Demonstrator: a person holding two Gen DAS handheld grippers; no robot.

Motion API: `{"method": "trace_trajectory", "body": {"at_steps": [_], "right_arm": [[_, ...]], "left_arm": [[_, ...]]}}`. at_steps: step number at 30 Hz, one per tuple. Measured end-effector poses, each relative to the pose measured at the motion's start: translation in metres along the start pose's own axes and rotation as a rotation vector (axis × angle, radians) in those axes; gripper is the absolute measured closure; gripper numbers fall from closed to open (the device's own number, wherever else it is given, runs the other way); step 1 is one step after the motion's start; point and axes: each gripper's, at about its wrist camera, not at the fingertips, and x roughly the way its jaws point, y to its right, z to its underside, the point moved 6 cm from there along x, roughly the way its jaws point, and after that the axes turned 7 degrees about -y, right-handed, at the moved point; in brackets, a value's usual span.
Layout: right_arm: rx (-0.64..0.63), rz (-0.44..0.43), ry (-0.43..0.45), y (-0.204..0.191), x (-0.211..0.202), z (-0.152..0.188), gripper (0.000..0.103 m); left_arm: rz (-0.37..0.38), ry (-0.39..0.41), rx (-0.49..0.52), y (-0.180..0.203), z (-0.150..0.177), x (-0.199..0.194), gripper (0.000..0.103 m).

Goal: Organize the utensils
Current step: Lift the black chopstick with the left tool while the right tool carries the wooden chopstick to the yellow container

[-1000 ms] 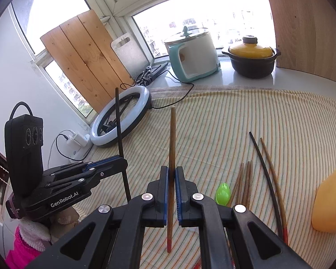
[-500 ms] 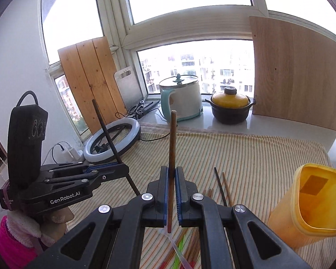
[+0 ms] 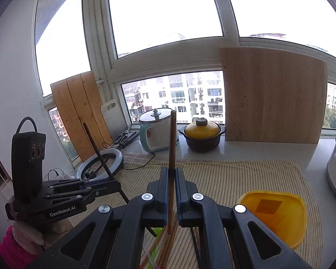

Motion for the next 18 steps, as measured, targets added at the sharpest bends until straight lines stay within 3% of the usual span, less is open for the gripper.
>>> {"method": "trace_trajectory", "body": {"at_steps": [8, 18], "right_arm": [[0.052, 0.07, 0.086, 0.044, -0.039, -0.018, 0.1], [0.108, 0.169, 0.136, 0.098, -0.071, -0.014, 0.1]], "left_arm": [[0.035, 0.028, 0.032, 0.03, -0.024, 0.008, 0.099], [0.08, 0.061, 0.073, 0.067, -0.054, 0.016, 0.099]]}}
